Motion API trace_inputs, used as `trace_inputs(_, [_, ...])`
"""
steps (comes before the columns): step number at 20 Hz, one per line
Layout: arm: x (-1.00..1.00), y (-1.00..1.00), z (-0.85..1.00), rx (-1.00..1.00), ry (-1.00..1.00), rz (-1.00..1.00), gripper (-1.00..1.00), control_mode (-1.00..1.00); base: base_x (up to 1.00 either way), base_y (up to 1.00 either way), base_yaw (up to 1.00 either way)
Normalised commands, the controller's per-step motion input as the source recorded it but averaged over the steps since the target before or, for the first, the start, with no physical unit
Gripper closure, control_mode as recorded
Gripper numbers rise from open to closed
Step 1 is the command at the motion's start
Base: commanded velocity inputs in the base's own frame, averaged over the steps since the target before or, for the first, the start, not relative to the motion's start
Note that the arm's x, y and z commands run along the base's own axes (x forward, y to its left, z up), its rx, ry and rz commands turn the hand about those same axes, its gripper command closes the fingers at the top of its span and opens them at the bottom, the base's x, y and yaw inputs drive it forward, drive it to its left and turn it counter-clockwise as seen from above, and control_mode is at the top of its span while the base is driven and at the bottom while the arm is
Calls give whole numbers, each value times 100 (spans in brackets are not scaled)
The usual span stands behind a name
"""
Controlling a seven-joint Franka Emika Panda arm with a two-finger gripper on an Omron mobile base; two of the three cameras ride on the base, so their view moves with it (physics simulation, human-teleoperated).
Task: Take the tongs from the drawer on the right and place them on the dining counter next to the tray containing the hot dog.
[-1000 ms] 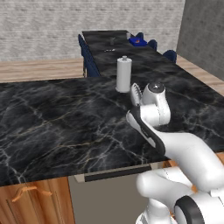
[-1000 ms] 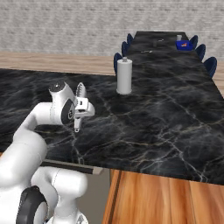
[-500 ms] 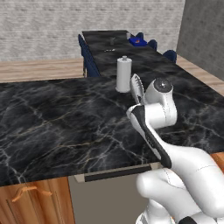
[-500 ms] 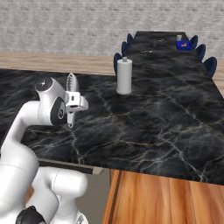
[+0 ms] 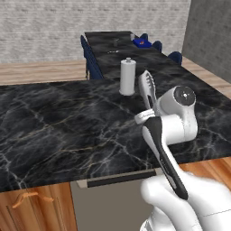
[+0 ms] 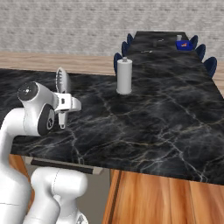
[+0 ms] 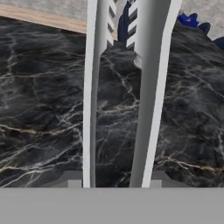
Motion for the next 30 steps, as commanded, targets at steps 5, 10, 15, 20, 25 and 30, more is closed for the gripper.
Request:
trace_inputs(5, [-22,0,13,7,0,1,100,-100,0,0,0])
trace_inputs(10, [-12,0,0,0,0,0,100,-100,0,0,0])
trace_inputs(15, [0,-1,0,0,0,0,100,-100,0,0,0])
trace_inputs(20, [-2,0,0,0,0,0,100,100,-6,0,0])
trace_inputs(25, [0,0,0,0,0,0,100,100,-85,0,-6])
trace_inputs(30, [0,0,0,0,0,0,100,100,-100,0,-11])
